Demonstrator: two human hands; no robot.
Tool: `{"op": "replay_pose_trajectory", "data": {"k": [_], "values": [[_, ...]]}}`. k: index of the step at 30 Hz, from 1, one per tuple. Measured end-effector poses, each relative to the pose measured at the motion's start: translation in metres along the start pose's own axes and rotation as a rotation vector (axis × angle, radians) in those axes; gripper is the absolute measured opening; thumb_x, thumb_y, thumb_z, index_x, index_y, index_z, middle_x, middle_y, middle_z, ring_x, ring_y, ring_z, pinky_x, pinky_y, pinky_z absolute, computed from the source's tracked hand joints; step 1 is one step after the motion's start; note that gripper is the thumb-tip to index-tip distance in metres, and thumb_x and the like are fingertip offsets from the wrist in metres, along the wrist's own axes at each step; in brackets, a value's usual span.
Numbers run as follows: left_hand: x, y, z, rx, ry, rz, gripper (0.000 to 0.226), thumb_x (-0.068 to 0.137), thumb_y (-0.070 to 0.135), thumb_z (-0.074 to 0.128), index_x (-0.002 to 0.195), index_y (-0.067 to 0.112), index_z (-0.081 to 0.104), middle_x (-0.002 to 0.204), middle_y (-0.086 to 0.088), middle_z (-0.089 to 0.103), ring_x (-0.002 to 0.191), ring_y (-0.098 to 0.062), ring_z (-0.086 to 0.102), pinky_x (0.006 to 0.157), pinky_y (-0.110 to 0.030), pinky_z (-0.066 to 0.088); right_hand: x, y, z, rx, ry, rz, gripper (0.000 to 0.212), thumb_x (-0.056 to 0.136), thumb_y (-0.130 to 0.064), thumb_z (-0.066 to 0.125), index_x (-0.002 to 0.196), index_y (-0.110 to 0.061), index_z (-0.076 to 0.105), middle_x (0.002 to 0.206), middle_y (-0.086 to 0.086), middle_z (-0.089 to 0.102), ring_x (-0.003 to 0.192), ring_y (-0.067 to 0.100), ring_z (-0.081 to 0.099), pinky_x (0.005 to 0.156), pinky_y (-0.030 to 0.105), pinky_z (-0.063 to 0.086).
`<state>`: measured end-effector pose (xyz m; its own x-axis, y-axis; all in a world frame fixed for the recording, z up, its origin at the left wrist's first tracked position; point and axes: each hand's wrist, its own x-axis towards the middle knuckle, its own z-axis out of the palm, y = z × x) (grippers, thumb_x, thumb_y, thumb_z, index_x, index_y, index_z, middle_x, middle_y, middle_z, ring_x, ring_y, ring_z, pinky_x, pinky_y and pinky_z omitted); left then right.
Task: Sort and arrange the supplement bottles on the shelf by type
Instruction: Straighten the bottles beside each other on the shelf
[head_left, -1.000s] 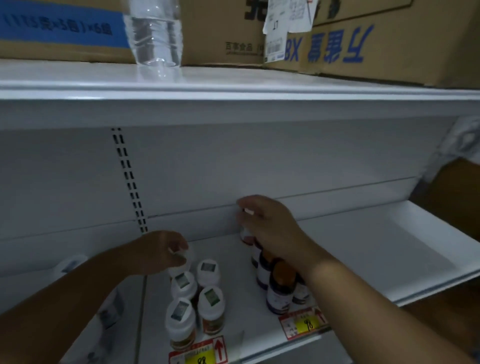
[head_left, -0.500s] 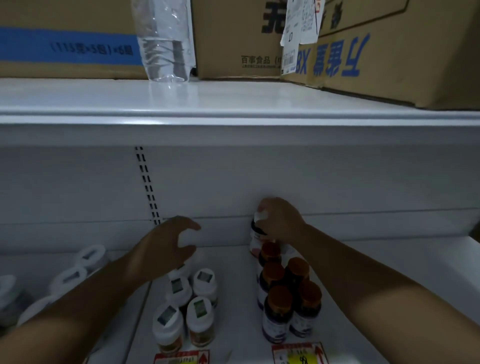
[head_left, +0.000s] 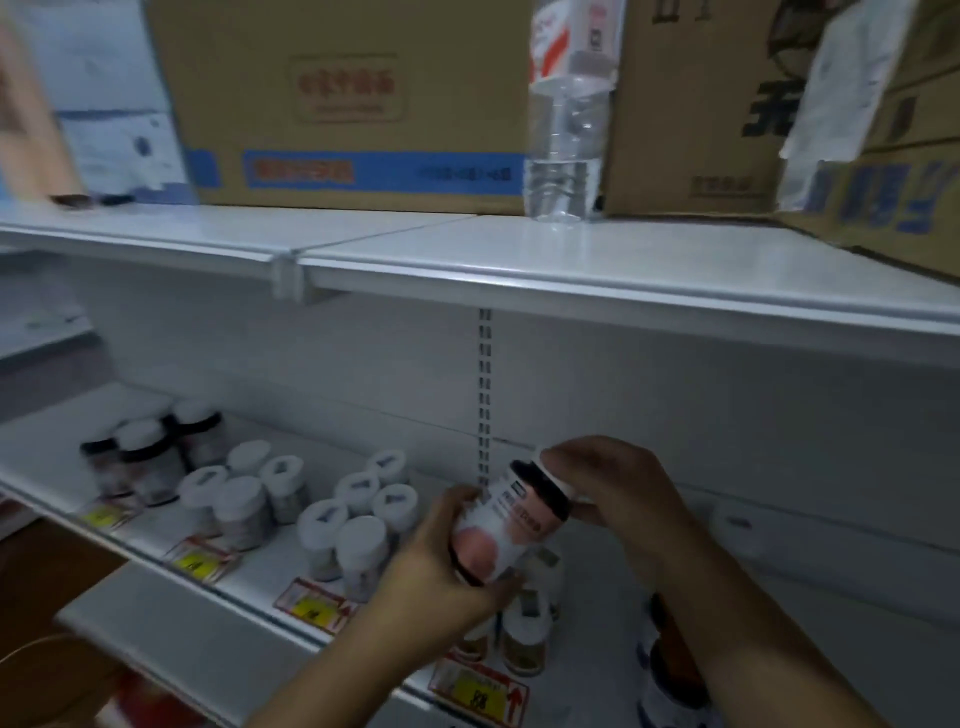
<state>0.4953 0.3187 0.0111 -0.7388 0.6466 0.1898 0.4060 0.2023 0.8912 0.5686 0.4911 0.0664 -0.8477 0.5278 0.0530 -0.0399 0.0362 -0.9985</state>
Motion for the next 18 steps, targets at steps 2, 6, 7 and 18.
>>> {"op": "replay_pose_trajectory", "data": {"k": [2, 6, 7, 18], "values": [[-0.011, -0.009, -0.017, 0.013, 0.045, -0.012, 0.063, 0.055, 0.041, 0.081, 0.104, 0.055, 0.043, 0.092, 0.026, 0.063, 0.080, 0.005, 0.064, 0.065, -0.019, 0.055, -0.003, 0.002, 0.021, -0.002, -0.036, -0.008, 0.012, 0.074, -0.021, 0.073, 0.078, -0.010, 0.071, 0.080, 0.006, 0.072, 0.068, 0.011, 0.070, 0.061, 0.023, 0.056], [-0.031, -0.029, -0.062, 0.070, 0.144, -0.023, 0.062, 0.051, 0.049, 0.076, 0.100, 0.060, 0.041, 0.093, 0.026, 0.062, 0.077, 0.006, 0.062, 0.060, -0.013, 0.049, -0.005, 0.006, 0.073, -0.064, -0.121, -0.064, 0.016, 0.074, -0.027, 0.072, 0.083, -0.014, 0.073, 0.086, 0.005, 0.074, 0.081, 0.016, 0.071, 0.073, 0.031, 0.058], [-0.036, -0.036, -0.077, 0.063, 0.171, -0.016, 0.062, 0.050, 0.047, 0.076, 0.100, 0.059, 0.042, 0.094, 0.028, 0.060, 0.076, 0.006, 0.062, 0.059, -0.012, 0.048, -0.004, 0.006, 0.089, -0.081, -0.142, -0.067, 0.014, 0.076, -0.025, 0.071, 0.086, -0.016, 0.073, 0.087, 0.003, 0.074, 0.082, 0.016, 0.071, 0.075, 0.031, 0.057], [-0.059, -0.134, -0.273, 0.067, 0.252, -0.008, 0.061, 0.051, 0.036, 0.079, 0.103, 0.049, 0.049, 0.094, 0.021, 0.059, 0.079, -0.004, 0.063, 0.067, -0.027, 0.057, 0.019, 0.009, 0.325, -0.026, -0.222, 0.001, 0.009, 0.080, -0.006, 0.066, 0.088, -0.008, 0.071, 0.087, 0.010, 0.074, 0.083, 0.023, 0.068, 0.079, 0.039, 0.054]]}}
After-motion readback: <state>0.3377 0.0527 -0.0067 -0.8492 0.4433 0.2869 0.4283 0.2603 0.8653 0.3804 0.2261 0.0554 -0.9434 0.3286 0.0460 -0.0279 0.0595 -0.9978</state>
